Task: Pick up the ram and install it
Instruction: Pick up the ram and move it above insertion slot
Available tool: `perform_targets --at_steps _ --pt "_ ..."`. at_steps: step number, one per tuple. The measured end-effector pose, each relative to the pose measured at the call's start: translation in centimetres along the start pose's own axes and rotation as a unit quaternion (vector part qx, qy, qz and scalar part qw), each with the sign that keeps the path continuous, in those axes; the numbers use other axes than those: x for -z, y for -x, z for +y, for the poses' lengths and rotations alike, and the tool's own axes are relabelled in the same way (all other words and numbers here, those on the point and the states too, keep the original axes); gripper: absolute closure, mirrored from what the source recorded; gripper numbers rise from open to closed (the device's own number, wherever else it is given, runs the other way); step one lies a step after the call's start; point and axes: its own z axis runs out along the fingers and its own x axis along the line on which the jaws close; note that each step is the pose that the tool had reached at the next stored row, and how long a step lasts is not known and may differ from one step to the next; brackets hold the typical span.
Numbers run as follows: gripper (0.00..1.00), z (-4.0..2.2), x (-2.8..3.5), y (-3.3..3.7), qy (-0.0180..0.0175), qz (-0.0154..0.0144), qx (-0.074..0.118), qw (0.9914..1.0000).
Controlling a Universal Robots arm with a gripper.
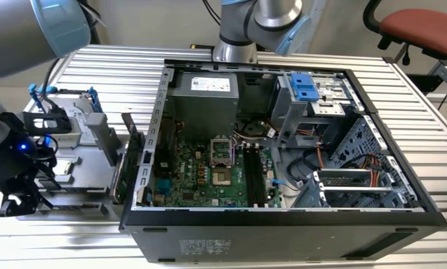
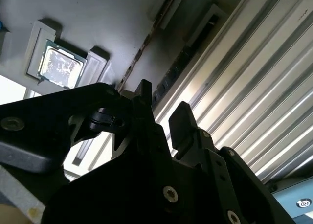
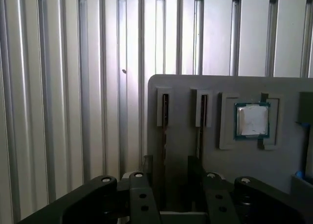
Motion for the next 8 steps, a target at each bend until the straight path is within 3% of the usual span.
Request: perform_targets --at_steps 8 --pt "0.00 0.01 -1.44 -0.13 0.0001 0.0001 0.000 1.00000"
